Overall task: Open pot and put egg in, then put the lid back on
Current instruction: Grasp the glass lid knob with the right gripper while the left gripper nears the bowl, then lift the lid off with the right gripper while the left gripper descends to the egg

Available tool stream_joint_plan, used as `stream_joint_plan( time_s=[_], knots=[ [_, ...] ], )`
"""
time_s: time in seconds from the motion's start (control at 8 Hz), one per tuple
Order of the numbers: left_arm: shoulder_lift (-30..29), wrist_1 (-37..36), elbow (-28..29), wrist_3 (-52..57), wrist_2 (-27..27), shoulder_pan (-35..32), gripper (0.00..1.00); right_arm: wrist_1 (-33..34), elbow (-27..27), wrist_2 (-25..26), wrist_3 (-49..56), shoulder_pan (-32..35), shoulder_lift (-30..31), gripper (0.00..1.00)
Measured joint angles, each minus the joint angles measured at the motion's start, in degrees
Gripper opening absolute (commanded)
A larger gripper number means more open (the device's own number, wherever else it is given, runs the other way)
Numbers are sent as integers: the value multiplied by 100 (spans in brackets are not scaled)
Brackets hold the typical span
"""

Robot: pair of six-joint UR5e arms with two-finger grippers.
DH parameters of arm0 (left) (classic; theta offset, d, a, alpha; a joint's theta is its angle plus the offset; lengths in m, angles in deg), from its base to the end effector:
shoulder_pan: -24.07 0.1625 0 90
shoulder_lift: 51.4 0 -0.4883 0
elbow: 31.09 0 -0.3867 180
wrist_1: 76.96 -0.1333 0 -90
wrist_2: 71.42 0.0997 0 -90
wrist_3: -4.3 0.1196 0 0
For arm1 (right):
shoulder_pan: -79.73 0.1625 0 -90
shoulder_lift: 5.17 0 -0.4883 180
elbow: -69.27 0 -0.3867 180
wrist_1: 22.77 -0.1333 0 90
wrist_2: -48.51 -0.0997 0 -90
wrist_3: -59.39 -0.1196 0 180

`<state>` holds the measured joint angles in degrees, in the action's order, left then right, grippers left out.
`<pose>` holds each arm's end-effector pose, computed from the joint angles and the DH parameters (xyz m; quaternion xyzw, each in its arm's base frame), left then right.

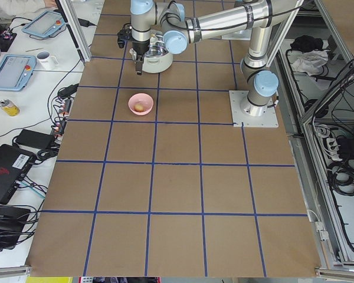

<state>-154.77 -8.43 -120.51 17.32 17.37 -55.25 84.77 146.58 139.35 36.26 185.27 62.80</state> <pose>-0.0211 -0.6213 0.4488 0.0212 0.9969 -0.0762 0.0052 0.3090 -0.6203 0.4482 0.0665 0.9952 -0.0699 0.0168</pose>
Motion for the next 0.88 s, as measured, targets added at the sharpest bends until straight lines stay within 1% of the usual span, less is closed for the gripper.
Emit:
stream_joint_plan(
  time_s=[0.25, 0.5, 0.62, 0.75, 0.88],
  knots=[
    [-419, -486, -10, 100, 168, 19, 100, 168, -216, -147, -513, 353, -379, 100],
    [-634, -688, -94, 506, 424, 29, 100, 218, -289, -268, -671, 470, -568, 100],
    [-735, -718, -117, 716, 404, 43, 100, 214, -255, -285, -651, 493, -603, 100],
    [-836, -730, -138, 875, 261, 61, 100, 206, -182, -291, -630, 504, -608, 100],
    [-918, -734, -171, 1052, 147, 92, 100, 201, -109, -294, -621, 508, -605, 85]
  ],
)
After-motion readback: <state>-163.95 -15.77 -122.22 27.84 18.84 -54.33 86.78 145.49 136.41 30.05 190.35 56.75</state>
